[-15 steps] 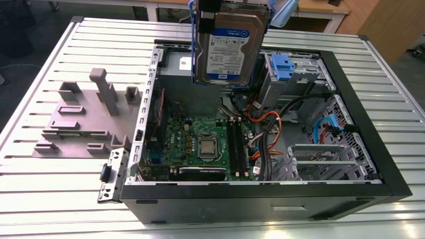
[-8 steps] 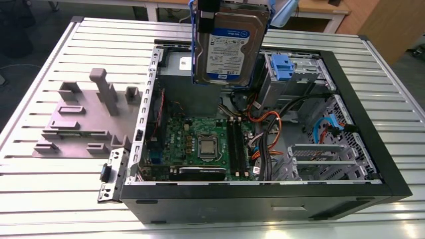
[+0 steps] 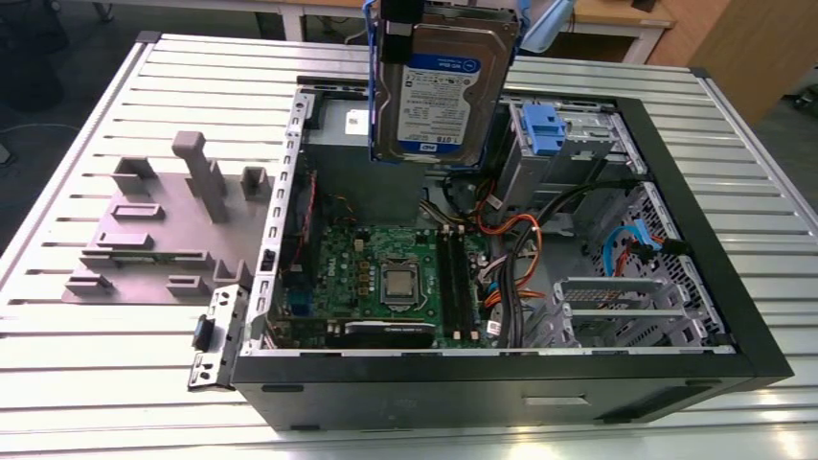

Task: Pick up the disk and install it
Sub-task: 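Insert the disk into the insertion slot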

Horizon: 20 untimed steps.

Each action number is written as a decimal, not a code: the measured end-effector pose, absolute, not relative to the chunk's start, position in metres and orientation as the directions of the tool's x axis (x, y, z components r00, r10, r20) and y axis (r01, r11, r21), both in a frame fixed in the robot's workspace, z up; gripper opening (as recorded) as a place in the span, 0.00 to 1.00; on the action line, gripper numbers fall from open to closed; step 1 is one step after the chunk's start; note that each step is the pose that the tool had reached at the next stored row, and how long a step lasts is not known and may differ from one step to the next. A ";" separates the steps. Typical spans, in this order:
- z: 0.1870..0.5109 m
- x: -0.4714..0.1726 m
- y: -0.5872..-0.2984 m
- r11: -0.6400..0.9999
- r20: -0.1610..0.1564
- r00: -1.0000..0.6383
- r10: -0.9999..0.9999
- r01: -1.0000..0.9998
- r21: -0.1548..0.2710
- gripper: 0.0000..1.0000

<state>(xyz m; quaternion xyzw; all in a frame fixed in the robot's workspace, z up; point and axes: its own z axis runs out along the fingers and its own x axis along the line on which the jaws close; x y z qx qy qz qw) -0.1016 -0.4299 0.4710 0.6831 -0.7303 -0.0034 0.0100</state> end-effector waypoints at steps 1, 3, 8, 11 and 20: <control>0.471 -0.102 -0.430 0.067 0.010 -0.067 -0.998 -0.998 0.019 0.37; 0.471 -0.102 -0.431 0.067 0.010 -0.067 -0.998 -0.998 0.019 0.37; 0.471 -0.102 -0.437 0.067 0.010 -0.067 -0.998 -0.998 0.019 0.37; 0.471 -0.102 -0.442 0.067 0.010 -0.067 -0.998 -0.998 0.019 0.37; 0.471 -0.102 -0.458 0.066 -0.047 -0.067 -0.997 -0.998 0.022 0.37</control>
